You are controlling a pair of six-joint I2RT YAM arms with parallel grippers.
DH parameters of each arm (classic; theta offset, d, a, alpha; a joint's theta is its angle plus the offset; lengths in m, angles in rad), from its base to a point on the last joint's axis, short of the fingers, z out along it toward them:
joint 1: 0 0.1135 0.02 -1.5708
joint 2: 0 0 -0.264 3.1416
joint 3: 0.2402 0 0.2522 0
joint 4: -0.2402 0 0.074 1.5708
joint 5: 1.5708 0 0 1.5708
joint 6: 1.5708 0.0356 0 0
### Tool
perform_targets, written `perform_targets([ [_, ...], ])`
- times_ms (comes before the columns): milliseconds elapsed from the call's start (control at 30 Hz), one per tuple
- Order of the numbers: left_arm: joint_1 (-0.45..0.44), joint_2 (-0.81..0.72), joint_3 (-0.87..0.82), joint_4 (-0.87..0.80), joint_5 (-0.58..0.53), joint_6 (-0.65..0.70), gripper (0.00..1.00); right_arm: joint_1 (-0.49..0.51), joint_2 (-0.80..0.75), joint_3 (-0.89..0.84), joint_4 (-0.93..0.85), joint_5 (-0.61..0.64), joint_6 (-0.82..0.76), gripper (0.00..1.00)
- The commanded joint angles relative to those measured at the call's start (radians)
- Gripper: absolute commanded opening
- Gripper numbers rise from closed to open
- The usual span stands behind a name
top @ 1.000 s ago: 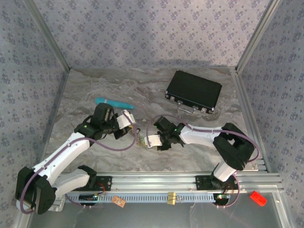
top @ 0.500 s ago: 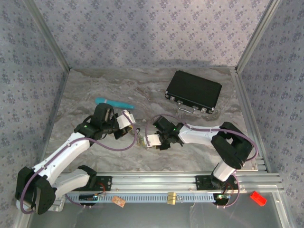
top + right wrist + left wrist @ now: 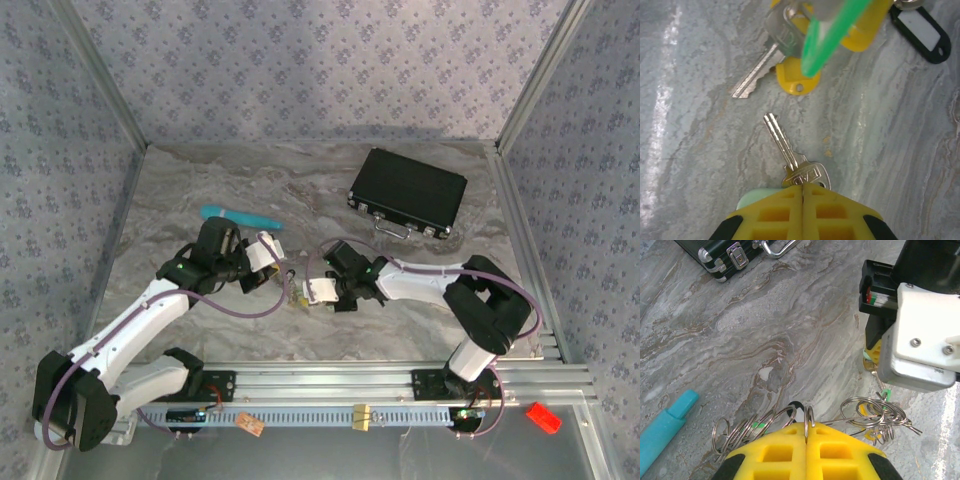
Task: Put the keys on the keyring
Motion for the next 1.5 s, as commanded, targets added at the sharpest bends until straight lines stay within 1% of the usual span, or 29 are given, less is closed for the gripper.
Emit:
perform_targets([
  [0,-0.008,-0.019,-0.004,0.021,0.022,0.013,0.00,-0.020,-0.005,0.018,0.005,-0.043,0.060,0.00],
  [133,-0.008,-0.019,-0.003,0.021,0.021,0.012,0.00,-0.055,-0.003,0.023,-0.002,-0.091,0.121,0.00],
  [400,-0.010,-0.021,-0.004,0.018,0.023,0.013,0.00,-0.149,0.030,0.065,-0.059,-0.218,0.313,0.00],
  [533,-0.010,-0.019,-0.003,0.016,0.024,0.014,0.00,-0.172,0.039,0.071,-0.068,-0.247,0.365,0.00],
  [867,-0.010,-0.017,-0.003,0.015,0.025,0.013,0.00,-0.211,0.116,0.144,-0.141,-0.265,0.463,0.00],
  [1233,-0.011,-0.011,-0.003,0.018,0.027,0.014,0.00,-0.243,0.110,0.165,-0.161,-0.295,0.483,0.00],
  [1433,-0.010,-0.002,-0.001,0.019,0.030,0.014,0.00,-0.258,0.127,0.186,-0.163,-0.261,0.518,0.00],
  [1467,-0.011,-0.003,-0.001,0.019,0.029,0.014,0.00,-0.258,0.130,0.189,-0.164,-0.254,0.522,0.01],
])
